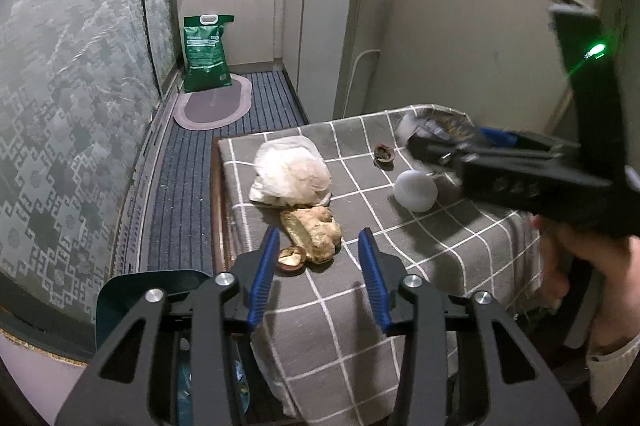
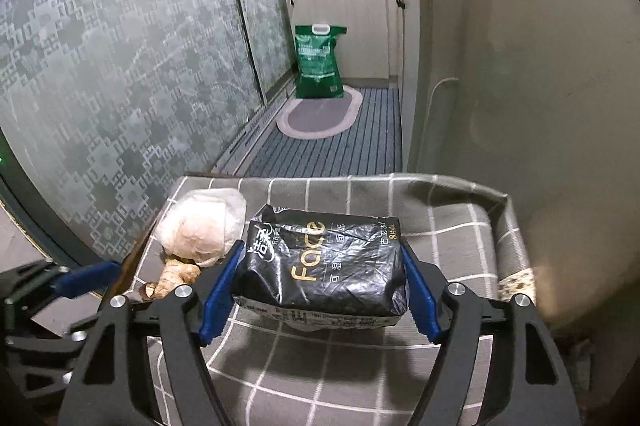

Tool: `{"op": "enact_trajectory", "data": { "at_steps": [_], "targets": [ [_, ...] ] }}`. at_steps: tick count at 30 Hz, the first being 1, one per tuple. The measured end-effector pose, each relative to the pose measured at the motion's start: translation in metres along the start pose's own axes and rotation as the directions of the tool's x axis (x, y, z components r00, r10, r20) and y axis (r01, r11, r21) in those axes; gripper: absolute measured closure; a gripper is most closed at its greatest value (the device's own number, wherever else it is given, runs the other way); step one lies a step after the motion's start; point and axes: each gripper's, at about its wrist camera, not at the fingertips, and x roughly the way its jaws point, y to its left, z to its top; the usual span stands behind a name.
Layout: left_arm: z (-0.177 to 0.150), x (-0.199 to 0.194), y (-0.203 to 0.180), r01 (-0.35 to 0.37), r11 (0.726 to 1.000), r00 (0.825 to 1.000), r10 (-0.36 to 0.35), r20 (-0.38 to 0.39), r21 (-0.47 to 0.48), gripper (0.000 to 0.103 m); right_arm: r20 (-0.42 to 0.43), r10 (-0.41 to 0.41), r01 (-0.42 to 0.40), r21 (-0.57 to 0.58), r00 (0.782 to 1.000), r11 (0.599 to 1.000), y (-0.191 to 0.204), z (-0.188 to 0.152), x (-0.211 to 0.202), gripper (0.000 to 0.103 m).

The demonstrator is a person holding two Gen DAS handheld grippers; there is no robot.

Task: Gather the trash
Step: 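Grasp the black 'face' tissue bag with the right gripper while the left gripper grasps the ginger root, then carry the ginger in the left gripper and the black bag in the right gripper over the teal bin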

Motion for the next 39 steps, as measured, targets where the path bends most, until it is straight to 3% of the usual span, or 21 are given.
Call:
{"op": "enact_trajectory", "data": {
  "at_steps": [3,22,29,39],
  "targets": [
    [0.001,0.01,0.001,-0.01,1.0,1.0,0.01,-0.016,-0.008,0.065,0.013,-0.002,0.002,-0.003,1.0,1.0,-0.006,0.0,-0.006,0.029],
    [0.007,0.049,-0.008,-0.103,0.995,0.992,0.103,-0.076,0.012,0.066,0.064,0.015,-0.014,-0.007,0.998,1.0,-0.027,0.0,-0.039,0.029],
    [0.007,0.045,-0.006,-0.072,0.997,0.995,0.072,-0.064,0.0,0.069,0.072,0.021,-0.021,-0.002,0.997,1.0,-0.024,0.004,-0.043,0.029],
    [0.009,0.015,-0.006,0.041,0.998,0.999,-0.041,-0.015,-0.043,0.07,0.066,0.039,-0.036,-0.037,0.997,0.999,-0.001,0.012,-0.039,0.029]
  ]
}}
